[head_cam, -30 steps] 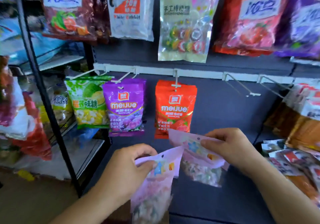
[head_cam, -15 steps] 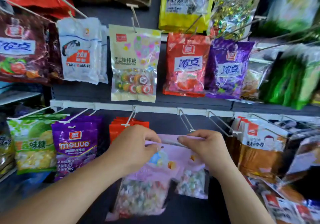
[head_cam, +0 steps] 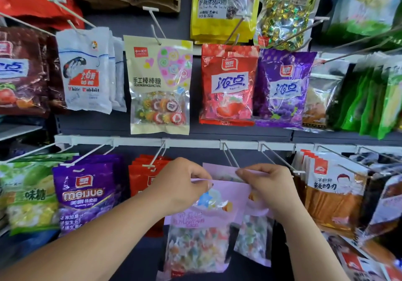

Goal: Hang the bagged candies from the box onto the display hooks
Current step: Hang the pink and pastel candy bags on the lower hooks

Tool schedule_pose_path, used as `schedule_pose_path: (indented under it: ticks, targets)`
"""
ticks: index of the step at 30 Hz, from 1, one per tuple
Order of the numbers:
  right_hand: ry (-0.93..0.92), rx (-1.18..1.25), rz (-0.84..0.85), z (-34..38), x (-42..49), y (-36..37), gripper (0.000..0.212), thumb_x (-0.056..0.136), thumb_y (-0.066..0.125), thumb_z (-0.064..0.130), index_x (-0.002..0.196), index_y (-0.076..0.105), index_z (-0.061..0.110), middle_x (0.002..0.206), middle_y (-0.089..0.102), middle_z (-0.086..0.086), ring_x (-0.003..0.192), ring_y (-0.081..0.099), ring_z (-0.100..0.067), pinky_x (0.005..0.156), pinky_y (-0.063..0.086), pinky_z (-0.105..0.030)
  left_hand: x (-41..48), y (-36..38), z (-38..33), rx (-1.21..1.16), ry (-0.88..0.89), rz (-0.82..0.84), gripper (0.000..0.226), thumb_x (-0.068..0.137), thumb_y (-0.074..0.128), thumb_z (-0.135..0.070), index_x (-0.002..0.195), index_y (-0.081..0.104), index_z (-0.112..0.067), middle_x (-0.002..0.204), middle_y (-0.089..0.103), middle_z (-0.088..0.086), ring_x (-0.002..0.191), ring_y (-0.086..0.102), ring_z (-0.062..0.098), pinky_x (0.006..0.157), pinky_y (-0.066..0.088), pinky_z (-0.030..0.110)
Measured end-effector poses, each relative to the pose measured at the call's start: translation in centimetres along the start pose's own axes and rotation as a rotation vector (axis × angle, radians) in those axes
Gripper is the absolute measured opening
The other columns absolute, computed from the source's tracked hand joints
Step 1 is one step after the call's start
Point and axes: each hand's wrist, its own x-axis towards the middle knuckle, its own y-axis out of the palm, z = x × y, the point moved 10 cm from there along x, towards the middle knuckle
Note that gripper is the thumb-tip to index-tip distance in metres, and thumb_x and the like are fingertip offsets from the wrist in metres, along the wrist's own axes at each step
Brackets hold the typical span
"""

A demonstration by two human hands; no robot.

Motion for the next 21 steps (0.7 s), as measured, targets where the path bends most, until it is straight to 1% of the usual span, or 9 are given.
schedule_pose_path:
  ticks: [2,4,6,8,11,12,15,19,21]
  targets:
    - [0.008,0.019,-0.012,-0.2,0.3,-0.7,0.014,0.083,0.083,0.018,0.072,0.079,0.010,0.071,0.072,-0.024,0.056,0.059,-0.022,0.056,0.048,-0.034,-0.2,0.3,0.4,-0.029,-0.010,0.011,0.009,0.089,0.074,-0.029,0.083,0.080,-0.025,0.080,0.077,-0.009,0.075,0.072,0.006,0.079,0.060,0.036]
    - [0.029,0.045,-0.017,-0.8,0.7,-1.2,0.012,0.084,0.082,0.015,0.074,0.079,0.008,0.075,0.072,-0.025,0.058,0.059,-0.024,0.055,0.048,-0.035,-0.4,0.8,0.6,-0.046,0.001,0.023,0.010,0.088,0.076,-0.027,0.080,0.080,-0.023,0.078,0.077,-0.009,0.075,0.072,0.005,0.079,0.059,0.034]
    - [0.048,0.016,0.016,-1.5,1.0,-1.3,0.010,0.083,0.081,0.011,0.073,0.081,0.010,0.074,0.072,-0.023,0.061,0.058,-0.023,0.055,0.048,-0.034,-0.4,1.3,0.5,-0.051,0.024,0.032,0.012,0.089,0.076,-0.027,0.079,0.079,-0.023,0.077,0.076,-0.009,0.074,0.072,0.006,0.078,0.059,0.033]
    - [0.050,-0.047,0.063,-2.1,1.2,-0.9,0.013,0.081,0.081,0.007,0.069,0.081,0.012,0.066,0.069,-0.018,0.059,0.054,-0.021,0.054,0.045,-0.033,-0.4,1.8,0.2,-0.025,0.055,0.041,0.014,0.091,0.073,-0.028,0.078,0.078,-0.023,0.076,0.075,-0.009,0.074,0.070,0.005,0.078,0.058,0.032]
    - [0.040,-0.061,0.037,-3.1,1.5,-0.7,0.018,0.079,0.083,0.004,0.064,0.079,0.011,0.067,0.069,-0.024,0.057,0.054,-0.022,0.053,0.045,-0.033,0.0,2.6,0.1,0.022,0.078,0.038,0.017,0.091,0.072,-0.027,0.074,0.075,-0.025,0.078,0.074,-0.010,0.074,0.069,0.003,0.077,0.058,0.034]
    - [0.037,-0.046,0.020,-3.4,1.7,-0.7,0.017,0.079,0.084,0.005,0.064,0.078,0.011,0.066,0.068,-0.023,0.058,0.054,-0.022,0.054,0.045,-0.033,0.2,2.7,0.2,0.027,0.080,0.029,0.017,0.090,0.072,-0.028,0.074,0.074,-0.027,0.078,0.074,-0.011,0.074,0.069,0.002,0.077,0.059,0.035]
    - [0.059,0.059,0.018,-4.4,2.1,0.0,0.011,0.082,0.082,0.009,0.073,0.078,0.011,0.063,0.062,-0.010,0.059,0.052,-0.020,0.052,0.046,-0.032,0.6,3.1,0.5,0.012,0.079,-0.004,0.014,0.090,0.072,-0.027,0.077,0.077,-0.023,0.077,0.074,-0.012,0.075,0.069,0.002,0.078,0.058,0.033]
    - [0.025,0.091,-0.026,-4.5,2.9,0.3,0.015,0.085,0.080,0.008,0.071,0.079,0.016,0.065,0.068,-0.004,0.061,0.059,-0.018,0.055,0.049,-0.030,1.1,3.5,0.7,-0.023,0.076,-0.002,0.017,0.091,0.073,-0.022,0.075,0.077,-0.022,0.070,0.073,-0.009,0.067,0.067,0.003,0.070,0.058,0.032]
    - [0.041,0.084,-0.044,-5.0,3.5,0.5,0.016,0.083,0.080,0.008,0.071,0.080,0.018,0.063,0.067,-0.004,0.060,0.057,-0.018,0.054,0.048,-0.029,1.5,3.5,1.2,-0.039,0.057,-0.007,0.017,0.091,0.073,-0.020,0.075,0.077,-0.021,0.069,0.073,-0.008,0.065,0.066,0.003,0.068,0.058,0.032]
